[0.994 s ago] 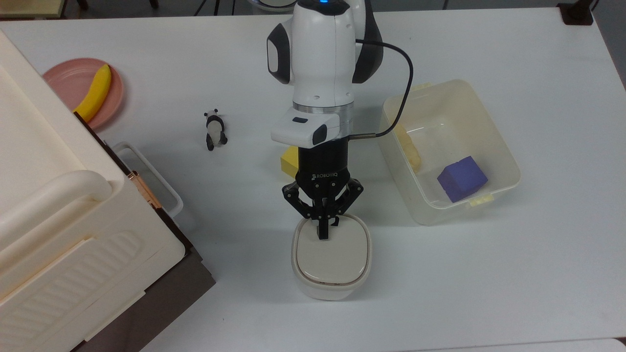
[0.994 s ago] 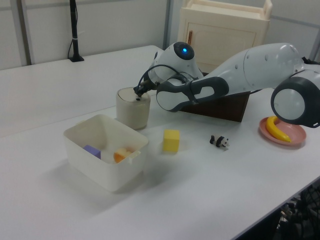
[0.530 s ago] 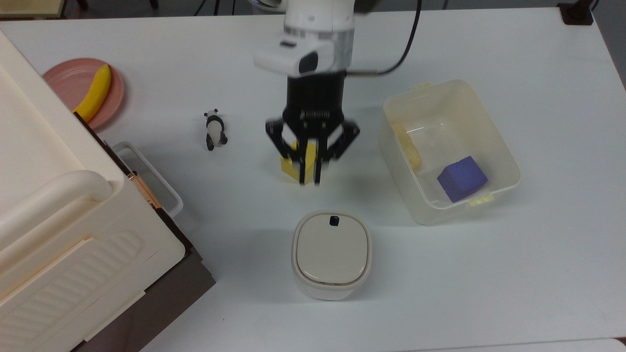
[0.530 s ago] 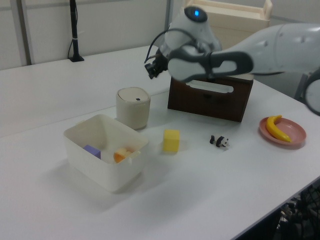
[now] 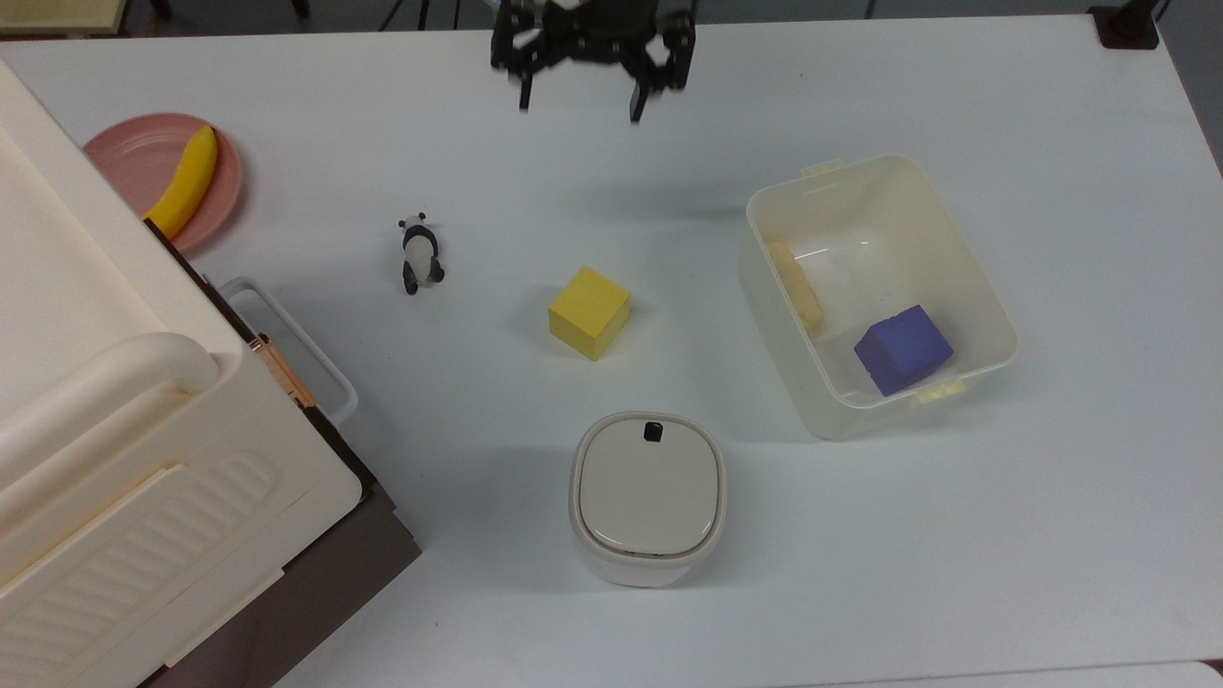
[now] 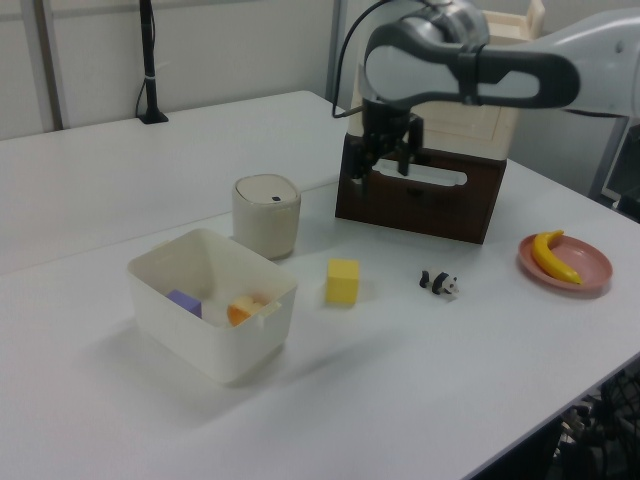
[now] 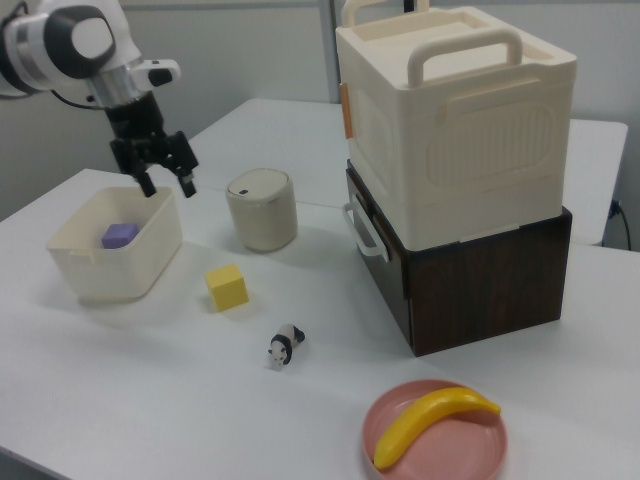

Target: Close the trash can

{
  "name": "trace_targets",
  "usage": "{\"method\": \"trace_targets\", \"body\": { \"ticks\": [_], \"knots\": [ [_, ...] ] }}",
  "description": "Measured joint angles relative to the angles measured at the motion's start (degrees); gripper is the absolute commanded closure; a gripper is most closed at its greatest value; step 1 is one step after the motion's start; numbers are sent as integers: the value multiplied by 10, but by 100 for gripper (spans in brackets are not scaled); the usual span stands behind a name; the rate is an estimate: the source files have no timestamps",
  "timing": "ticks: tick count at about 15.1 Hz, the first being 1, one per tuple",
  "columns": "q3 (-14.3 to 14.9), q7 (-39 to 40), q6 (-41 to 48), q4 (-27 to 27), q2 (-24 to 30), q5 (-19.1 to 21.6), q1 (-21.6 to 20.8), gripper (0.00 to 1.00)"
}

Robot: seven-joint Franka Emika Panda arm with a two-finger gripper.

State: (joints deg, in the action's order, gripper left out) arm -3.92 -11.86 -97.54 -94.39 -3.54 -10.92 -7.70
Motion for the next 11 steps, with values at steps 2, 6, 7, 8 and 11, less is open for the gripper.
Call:
{"method": "trace_targets", "body": {
  "ticks": [2, 6, 7, 8, 11],
  "knots": [
    [0, 0, 49, -1, 26, 23, 2, 0],
    [3, 0, 86, -1, 70, 53, 18, 0],
    [4, 0, 86, -1, 72, 57, 24, 0],
    [5, 1, 86, -1, 73, 59, 29, 0],
    [9, 1, 86, -4, 71, 63, 33, 0]
  ]
}}
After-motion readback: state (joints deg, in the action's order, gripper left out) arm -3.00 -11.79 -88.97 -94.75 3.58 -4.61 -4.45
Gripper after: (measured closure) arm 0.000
